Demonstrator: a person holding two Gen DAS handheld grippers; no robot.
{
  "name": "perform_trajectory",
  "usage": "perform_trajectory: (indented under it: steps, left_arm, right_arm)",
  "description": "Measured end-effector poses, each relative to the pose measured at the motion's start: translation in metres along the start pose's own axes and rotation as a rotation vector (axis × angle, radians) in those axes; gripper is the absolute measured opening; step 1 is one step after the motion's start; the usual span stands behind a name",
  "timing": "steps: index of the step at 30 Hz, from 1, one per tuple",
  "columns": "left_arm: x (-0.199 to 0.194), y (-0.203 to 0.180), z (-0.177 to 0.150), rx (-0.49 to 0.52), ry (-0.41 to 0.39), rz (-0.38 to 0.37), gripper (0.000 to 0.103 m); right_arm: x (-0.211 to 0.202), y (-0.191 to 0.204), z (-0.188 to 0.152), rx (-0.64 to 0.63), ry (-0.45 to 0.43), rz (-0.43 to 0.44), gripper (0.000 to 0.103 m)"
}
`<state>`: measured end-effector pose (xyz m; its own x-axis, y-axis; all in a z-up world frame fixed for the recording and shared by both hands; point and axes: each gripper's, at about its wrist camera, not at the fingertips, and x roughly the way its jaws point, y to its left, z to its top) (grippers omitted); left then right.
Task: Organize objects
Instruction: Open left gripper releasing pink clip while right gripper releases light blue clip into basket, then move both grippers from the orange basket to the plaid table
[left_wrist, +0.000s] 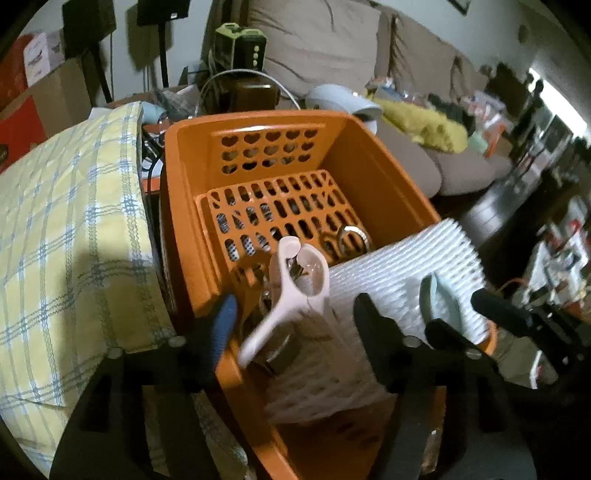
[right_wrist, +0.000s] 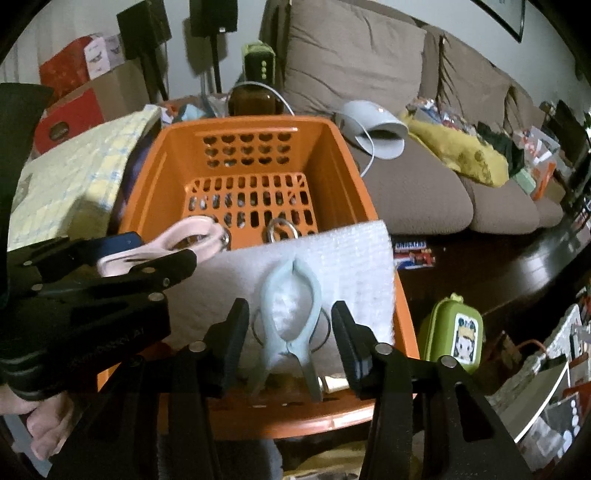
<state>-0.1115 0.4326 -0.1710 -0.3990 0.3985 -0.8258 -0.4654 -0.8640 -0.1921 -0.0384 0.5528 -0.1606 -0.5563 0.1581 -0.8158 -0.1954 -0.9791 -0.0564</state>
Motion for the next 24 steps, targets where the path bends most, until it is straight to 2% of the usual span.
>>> perform_trajectory:
  steps: [2, 9, 18, 24]
  left_arm:
    - [-0.004, 0.001, 0.002, -0.013, -0.008, 0.002, 0.069]
    - [-0.033, 0.011, 0.015, -0.046, -0.028, 0.02, 0.069]
    - [-0.088, 0.043, 0.033, -0.115, -0.121, 0.065, 0.07]
    - [-0.114, 0.064, 0.034, -0.114, -0.157, 0.111, 0.071]
  right_arm:
    - [-0.003, -0.002, 0.002, 0.011, -0.017, 0.007, 0.051]
    - [-0.02, -0.011, 0.007, 0.064, -0.096, 0.005, 0.058]
    - [-0.034, -0.016, 0.013, 0.099, -0.164, 0.024, 0.058]
    - [-0.038, -0.008, 0.014, 0.079, -0.19, 0.018, 0.058]
